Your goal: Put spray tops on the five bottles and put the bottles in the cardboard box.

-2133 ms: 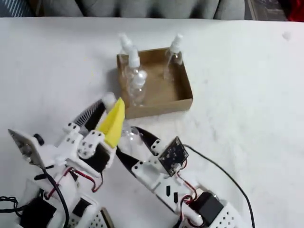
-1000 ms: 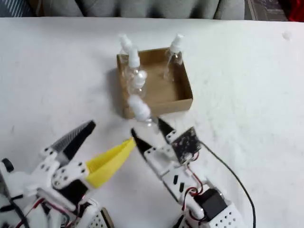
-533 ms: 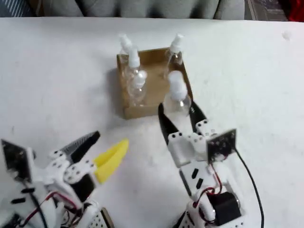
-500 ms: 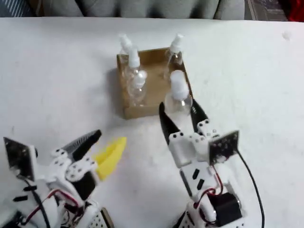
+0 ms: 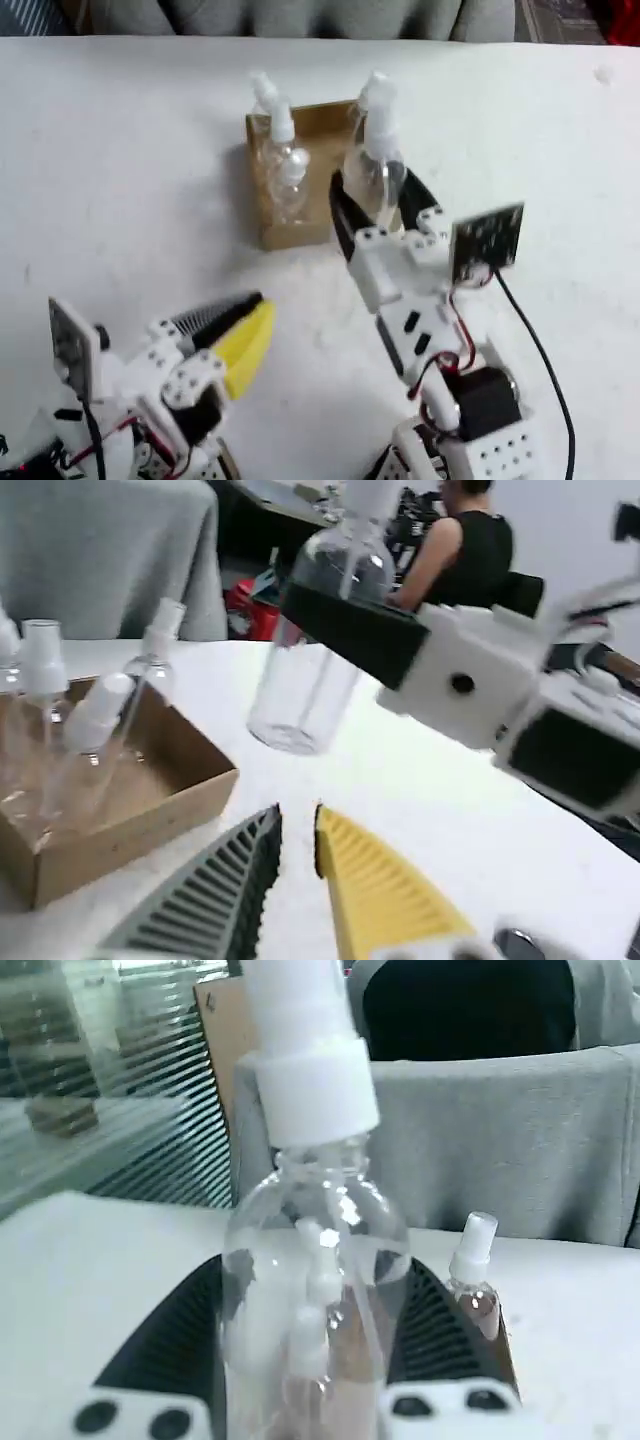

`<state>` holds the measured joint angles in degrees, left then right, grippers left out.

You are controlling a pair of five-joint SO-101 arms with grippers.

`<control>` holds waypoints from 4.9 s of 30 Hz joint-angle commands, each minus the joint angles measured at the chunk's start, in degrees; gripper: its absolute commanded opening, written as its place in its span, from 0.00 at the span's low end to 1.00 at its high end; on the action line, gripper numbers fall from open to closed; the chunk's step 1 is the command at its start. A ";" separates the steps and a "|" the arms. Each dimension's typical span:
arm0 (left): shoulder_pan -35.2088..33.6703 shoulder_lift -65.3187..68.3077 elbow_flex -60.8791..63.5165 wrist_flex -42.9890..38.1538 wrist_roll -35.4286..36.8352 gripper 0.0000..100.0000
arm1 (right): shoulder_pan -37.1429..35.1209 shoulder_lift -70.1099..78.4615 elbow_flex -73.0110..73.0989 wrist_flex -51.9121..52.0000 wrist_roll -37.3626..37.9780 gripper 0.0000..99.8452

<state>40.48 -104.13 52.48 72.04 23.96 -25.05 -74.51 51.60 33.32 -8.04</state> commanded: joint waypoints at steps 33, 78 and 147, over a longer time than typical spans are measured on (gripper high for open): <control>4.62 -0.75 26.90 -29.89 -9.05 0.02 | -17.98 5.32 -19.87 30.90 -1.41 0.02; 4.18 -0.66 32.97 -38.77 -9.14 0.02 | -14.02 15.60 -28.40 39.87 -1.67 0.02; -37.93 -0.48 44.48 -16.79 -20.84 0.02 | 12.00 62.99 -6.15 -34.42 8.88 0.02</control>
<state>2.86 -103.78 97.14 55.16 3.91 -13.80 -12.79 46.59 1.67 0.13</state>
